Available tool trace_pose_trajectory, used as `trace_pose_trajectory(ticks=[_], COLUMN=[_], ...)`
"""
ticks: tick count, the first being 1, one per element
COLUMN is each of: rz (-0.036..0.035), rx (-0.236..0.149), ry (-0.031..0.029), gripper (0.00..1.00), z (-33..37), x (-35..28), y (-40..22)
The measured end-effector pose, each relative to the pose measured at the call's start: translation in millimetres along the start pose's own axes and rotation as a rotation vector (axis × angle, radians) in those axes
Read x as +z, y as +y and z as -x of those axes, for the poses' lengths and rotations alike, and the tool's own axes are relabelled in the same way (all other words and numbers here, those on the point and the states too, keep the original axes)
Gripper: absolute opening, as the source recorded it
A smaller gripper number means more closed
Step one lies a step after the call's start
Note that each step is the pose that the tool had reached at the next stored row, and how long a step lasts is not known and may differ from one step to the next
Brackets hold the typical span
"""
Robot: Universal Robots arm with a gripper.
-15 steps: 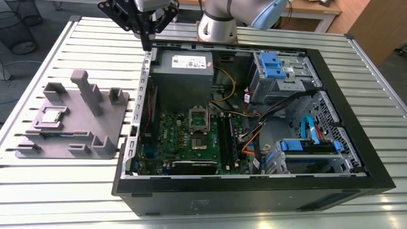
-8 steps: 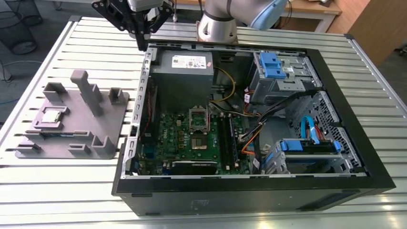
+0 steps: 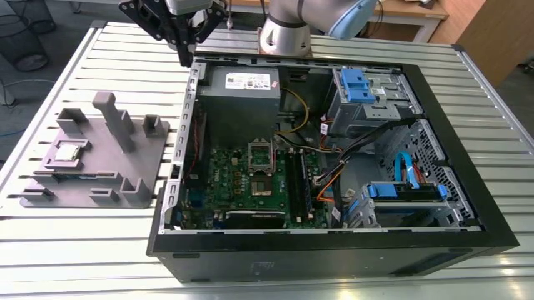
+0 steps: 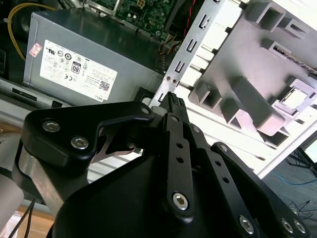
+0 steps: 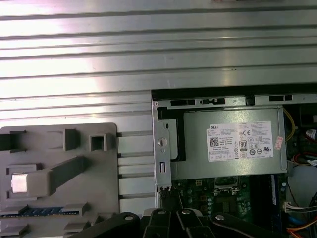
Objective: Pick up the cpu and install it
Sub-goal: 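Reach for the cpu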
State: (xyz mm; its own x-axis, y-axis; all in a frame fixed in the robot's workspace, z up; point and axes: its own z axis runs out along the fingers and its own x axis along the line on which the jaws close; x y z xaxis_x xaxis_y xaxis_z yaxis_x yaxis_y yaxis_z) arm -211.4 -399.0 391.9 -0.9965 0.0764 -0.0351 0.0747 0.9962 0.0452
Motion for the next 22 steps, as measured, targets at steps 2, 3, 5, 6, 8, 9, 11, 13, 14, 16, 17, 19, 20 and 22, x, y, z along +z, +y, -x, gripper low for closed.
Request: trace_pose_trajectory(ticks=[2, 3, 5, 6, 8, 9, 11, 13, 14, 16, 17, 19, 20, 22], rz=[-0.0001, -0.0001, -0.0001, -0.0001, -0.0001, 0.0000, 0.0000, 0.0000, -0.0001, 0.0000, 0.0000, 0.0000, -0.0001, 0.0000], rx=[0.000, 0.000, 0.000, 0.000, 0.000, 0.000, 0.000, 0.000, 0.000, 0.000, 0.000, 0.000, 0.000, 0.000], ry=[0.0000, 0.0001, 0.0000, 0.0000, 0.0000, 0.0000, 0.0000, 0.0000, 0.0000, 0.0000, 0.0000, -0.0001, -0.0001, -0.0001], gripper=[0.11, 0.11, 0.11, 0.11, 0.11, 0.11, 0.11, 0.11, 0.11, 0.11, 0.11, 0.11, 0.11, 0.11], z=[-1.4, -2.2, -3.8, -4.8, -6.7, -7.7, -10.3, -14.9, -18.1, -21.5, -23.5, -27.4, -29.3, -32.8], x=[-0.1, -0.1, -0.2, -0.2, -0.3, -0.3, -0.4, -0.5, -0.7, -0.8, -0.9, -1.0, -1.1, -1.2], y=[-0.1, -0.1, -0.3, -0.3, -0.5, -0.5, -0.7, -1.1, -1.3, -1.6, -1.7, -2.0, -2.2, -2.4])
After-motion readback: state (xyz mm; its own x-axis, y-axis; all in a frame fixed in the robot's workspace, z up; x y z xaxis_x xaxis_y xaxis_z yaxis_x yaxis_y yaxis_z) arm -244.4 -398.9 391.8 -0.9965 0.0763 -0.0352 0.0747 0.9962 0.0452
